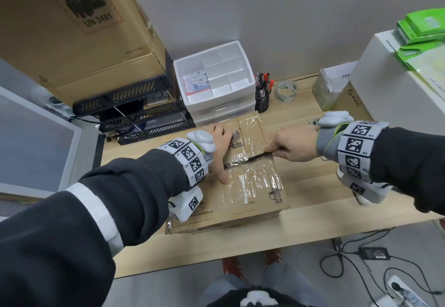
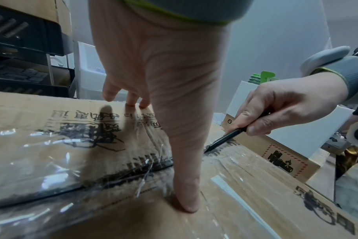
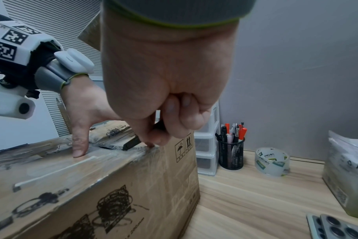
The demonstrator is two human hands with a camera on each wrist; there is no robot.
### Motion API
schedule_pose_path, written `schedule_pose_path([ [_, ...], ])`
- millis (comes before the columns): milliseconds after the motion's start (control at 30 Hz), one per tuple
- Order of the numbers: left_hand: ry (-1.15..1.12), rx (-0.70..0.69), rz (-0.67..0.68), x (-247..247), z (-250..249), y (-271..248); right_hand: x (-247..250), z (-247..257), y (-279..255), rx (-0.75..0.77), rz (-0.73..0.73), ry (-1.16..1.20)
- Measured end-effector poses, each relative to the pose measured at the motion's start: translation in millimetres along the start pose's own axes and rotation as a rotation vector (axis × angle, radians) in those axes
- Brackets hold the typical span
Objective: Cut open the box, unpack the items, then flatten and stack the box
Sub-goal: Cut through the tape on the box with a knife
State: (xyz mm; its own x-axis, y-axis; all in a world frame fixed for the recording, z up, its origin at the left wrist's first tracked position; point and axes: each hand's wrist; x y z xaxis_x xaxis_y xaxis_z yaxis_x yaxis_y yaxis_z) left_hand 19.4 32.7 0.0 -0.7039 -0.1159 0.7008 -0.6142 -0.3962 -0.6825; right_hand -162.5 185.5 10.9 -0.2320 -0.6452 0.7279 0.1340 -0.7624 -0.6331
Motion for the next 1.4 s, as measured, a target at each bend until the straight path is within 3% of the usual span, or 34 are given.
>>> schedule_pose_path([
  [767, 0.015, -0.005, -0.015, 0.1, 2.7, -2.5, 2.5, -27.7, -24.4, -0.112, 0.000, -0.015],
  [1400, 0.030, 0.000, -0.021, 1.1, 2.9, -2.5, 0.4, -34.9, -31.1, -0.116, -0.024, -0.033],
])
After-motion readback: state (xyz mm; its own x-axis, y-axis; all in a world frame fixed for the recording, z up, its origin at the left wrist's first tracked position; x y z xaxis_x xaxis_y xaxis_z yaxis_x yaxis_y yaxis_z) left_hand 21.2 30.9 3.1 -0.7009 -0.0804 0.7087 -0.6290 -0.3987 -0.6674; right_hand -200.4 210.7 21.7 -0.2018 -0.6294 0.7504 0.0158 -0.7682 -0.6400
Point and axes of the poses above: each hand's wrist, its own y-axis towards the middle knuckle, its own x-axis out of the back of the hand, z = x × y, and after that the axes turned 12 degrees about z, right-handed
